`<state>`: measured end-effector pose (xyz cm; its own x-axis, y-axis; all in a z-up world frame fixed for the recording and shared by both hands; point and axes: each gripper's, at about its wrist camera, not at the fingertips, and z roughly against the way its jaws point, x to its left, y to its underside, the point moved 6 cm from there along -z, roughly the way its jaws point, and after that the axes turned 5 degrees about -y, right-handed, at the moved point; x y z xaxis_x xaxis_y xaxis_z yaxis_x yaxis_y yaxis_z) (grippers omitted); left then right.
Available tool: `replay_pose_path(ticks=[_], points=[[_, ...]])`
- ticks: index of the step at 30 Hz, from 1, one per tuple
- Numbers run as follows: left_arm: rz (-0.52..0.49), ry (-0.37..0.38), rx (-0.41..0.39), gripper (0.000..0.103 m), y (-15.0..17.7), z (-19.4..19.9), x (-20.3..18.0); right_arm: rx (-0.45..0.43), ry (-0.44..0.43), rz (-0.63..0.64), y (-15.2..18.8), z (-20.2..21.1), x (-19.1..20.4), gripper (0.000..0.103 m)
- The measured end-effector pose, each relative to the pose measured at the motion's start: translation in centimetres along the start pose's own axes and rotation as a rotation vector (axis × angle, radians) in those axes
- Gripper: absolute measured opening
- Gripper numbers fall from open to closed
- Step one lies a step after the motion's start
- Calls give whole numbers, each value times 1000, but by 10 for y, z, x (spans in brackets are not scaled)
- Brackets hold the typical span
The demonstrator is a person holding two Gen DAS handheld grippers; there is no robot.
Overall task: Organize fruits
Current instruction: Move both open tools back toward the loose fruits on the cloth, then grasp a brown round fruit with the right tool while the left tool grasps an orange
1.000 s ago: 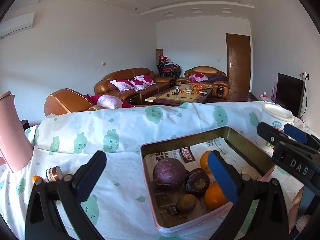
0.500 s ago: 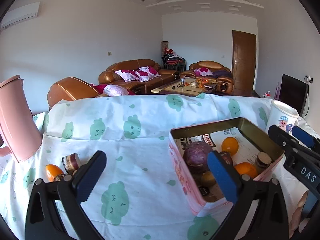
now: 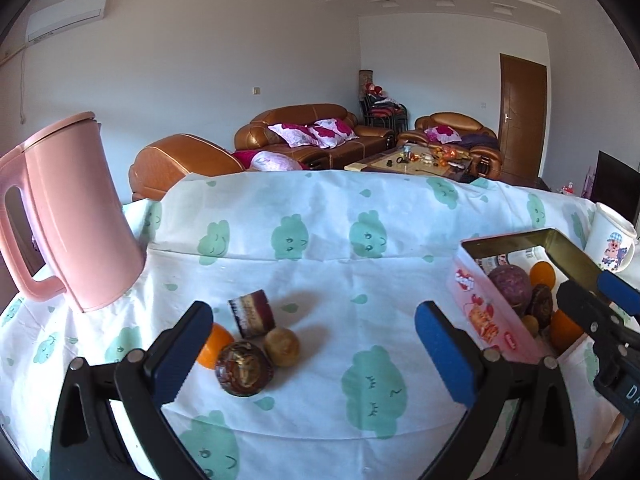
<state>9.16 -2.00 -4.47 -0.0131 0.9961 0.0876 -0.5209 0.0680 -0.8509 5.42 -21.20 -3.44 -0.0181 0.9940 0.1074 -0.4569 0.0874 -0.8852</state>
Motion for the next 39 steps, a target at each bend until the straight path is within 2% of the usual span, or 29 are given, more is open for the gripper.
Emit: replay_pose_path(ticks=[4,14,15,20,22,27,31,36,37,38,39], points=[[34,-19,26,103,2,-8,27,25,-38,30,3,-9,30,82],[45,-113,53,103,1,-27,91,96,-136,85,11,-32,98,82],[54,-125,63,103,2,-31,101,108,-154,92,12,-34,105,81],[89,-206,113,103,4,-45,148,235,-255,115,30,-54,145,53],[101,-230,125,103,6,-48,162,290,-303,111,38,-62,160,52],[139,-211,139,103,7,-50,177,362,-383,113,50,-78,194,52],[147,-175,142,103,6,-49,175,405,-376,122,54,-94,213,52],[132,-159,132,103,4,-48,170,432,-383,76,52,-108,218,52],[128,-157,131,103,4,-48,169,435,-384,73,52,-109,218,51],[126,-154,131,103,4,-48,169,433,-384,70,52,-109,217,43],[123,-152,131,103,4,-49,168,436,-388,69,52,-109,216,42]])
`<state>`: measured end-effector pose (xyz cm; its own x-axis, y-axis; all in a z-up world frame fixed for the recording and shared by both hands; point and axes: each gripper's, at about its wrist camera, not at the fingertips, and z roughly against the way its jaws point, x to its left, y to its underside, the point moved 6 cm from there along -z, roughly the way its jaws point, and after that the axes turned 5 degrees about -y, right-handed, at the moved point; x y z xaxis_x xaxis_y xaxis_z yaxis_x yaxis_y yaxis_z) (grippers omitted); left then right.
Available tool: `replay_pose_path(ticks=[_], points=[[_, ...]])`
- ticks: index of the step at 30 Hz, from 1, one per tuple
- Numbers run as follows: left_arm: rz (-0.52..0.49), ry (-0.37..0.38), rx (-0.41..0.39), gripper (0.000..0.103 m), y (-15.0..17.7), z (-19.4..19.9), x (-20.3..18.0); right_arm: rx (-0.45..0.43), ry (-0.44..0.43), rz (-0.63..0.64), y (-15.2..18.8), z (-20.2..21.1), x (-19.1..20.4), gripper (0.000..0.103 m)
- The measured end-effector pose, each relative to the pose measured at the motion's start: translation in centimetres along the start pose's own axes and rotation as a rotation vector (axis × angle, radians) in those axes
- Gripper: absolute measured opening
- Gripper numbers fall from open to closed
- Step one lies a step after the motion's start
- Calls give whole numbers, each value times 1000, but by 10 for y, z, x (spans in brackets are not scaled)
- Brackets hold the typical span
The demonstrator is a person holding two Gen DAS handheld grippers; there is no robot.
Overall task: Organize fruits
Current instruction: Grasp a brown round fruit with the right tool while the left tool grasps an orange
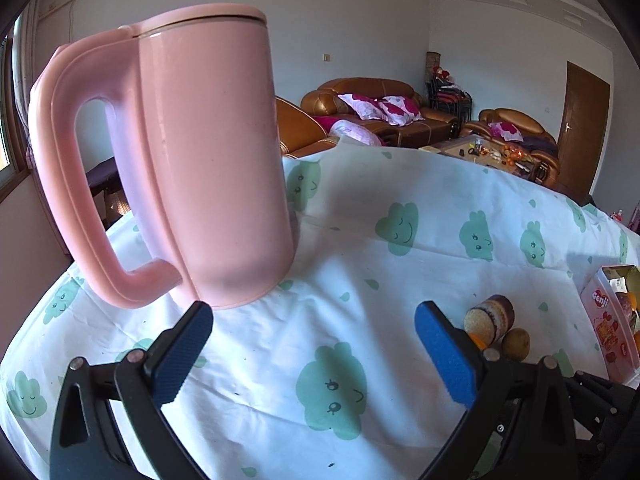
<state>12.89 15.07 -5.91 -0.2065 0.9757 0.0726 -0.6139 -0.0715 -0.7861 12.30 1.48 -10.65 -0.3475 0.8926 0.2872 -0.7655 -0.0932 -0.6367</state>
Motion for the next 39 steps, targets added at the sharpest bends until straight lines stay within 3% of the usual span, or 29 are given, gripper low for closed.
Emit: replay_pose_path(ticks=[6,11,14,21,24,29,34,39], points=[[2,62,13,101,1,-4,-6,0,-18,18,9,12,-2,42],[-19,156,41,93,6,-6,-25,-73,17,42,19,47,-16,41],[-76,200,84,82,14,-11,-46,-127,72,68,19,66,-29,42],[-225,264,141,79,26,-14,-83,-149,83,42,19,79,-50,42],[-268,250,193,57,31,-22,-90,-148,78,44,19,79,-50,42],[-262,232,196,40,31,-23,-88,-149,77,51,21,78,-47,42],[-219,241,192,39,28,-23,-79,-155,76,38,21,79,-50,42],[-139,121,60,39,16,-4,-58,-195,77,48,19,89,-49,42]])
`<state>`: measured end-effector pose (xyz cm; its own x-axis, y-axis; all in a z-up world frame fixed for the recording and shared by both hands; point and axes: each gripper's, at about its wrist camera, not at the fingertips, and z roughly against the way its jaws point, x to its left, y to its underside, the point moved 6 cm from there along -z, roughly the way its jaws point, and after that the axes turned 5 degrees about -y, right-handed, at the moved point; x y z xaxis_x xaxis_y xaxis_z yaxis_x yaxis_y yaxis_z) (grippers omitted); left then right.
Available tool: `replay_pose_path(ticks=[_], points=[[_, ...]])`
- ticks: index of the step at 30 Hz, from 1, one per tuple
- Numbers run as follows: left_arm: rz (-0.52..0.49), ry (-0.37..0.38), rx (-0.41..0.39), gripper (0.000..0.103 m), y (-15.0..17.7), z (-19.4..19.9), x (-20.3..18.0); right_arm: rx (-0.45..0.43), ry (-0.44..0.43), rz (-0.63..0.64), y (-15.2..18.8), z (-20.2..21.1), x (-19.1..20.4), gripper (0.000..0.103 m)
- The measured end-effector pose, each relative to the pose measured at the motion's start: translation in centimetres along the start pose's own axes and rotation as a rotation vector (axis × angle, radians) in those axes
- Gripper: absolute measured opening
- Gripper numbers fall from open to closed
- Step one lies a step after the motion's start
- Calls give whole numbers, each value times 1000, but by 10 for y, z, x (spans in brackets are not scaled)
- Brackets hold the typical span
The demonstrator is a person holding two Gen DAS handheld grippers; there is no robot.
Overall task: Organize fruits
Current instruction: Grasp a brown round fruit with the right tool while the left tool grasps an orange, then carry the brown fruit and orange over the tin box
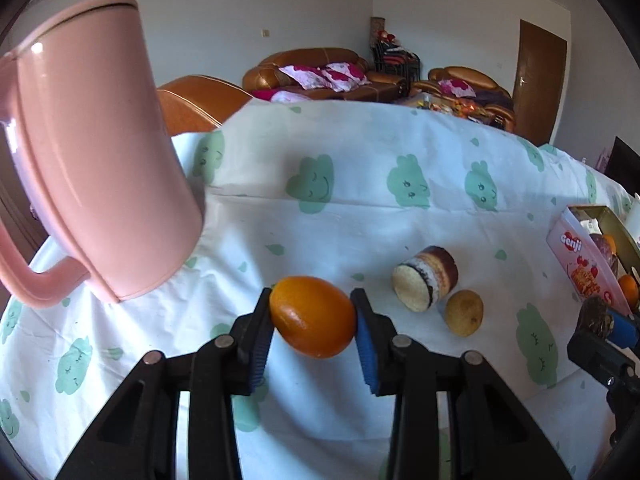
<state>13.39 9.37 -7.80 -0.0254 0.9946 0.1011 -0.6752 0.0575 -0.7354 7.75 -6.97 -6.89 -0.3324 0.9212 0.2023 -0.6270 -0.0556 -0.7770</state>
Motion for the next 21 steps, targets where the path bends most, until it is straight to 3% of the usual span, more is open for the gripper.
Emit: replay_pose_path(ticks=[4,11,21], points=[[35,-91,-109,39,-4,23,6,-52,28,30,-7,12,1,42],[67,-83,-164,39,-5,41,-19,-138,111,94,-16,37,-12,42],[13,-58,-240,39,-12,70,-81,-192,196,63,-21,69,-65,42]])
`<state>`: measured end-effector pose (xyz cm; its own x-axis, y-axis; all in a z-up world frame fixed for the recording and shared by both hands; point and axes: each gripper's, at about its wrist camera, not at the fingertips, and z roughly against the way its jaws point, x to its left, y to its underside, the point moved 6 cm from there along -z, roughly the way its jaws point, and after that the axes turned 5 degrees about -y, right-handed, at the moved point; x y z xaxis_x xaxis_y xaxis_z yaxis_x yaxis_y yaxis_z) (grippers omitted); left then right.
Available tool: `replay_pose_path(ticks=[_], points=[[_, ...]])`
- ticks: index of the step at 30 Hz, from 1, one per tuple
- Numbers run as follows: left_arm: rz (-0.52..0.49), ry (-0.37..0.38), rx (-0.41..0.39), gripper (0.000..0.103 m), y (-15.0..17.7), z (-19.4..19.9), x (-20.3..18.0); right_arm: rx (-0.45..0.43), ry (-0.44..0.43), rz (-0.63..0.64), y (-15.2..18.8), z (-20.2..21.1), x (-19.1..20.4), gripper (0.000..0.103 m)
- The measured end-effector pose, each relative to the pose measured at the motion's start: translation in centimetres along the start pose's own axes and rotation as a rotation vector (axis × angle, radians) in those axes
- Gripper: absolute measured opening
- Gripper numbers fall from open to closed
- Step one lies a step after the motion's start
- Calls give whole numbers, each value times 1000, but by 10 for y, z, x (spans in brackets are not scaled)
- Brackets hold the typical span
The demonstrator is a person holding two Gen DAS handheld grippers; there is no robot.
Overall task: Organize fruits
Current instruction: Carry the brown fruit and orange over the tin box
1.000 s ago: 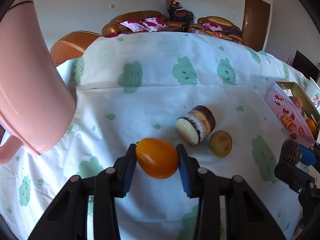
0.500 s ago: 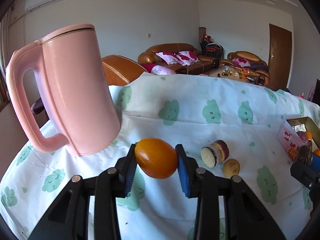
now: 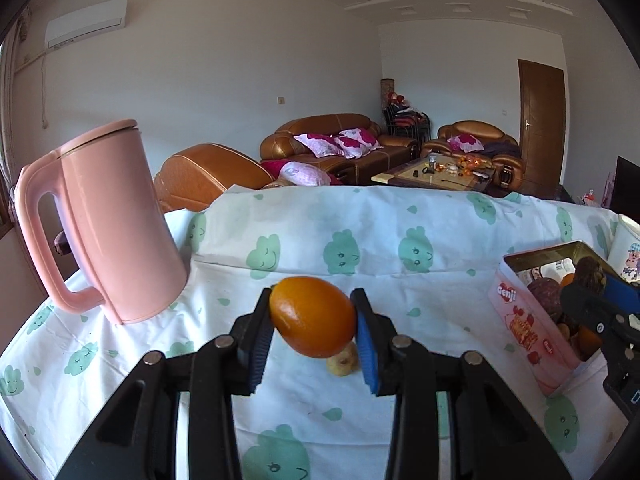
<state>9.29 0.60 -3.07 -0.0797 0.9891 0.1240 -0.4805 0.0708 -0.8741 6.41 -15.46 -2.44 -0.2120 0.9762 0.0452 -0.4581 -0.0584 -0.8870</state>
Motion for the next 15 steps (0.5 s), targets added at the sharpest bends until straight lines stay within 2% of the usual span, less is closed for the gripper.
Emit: replay_pose_path(ticks=[6,15], points=[[-31,39,-35,39,-9,14,-39,-19,57,-31,-2,10,-38,42],[-77,105,-46,39,-18,24,-92,-37,142,-58,-4,24,-88,42]])
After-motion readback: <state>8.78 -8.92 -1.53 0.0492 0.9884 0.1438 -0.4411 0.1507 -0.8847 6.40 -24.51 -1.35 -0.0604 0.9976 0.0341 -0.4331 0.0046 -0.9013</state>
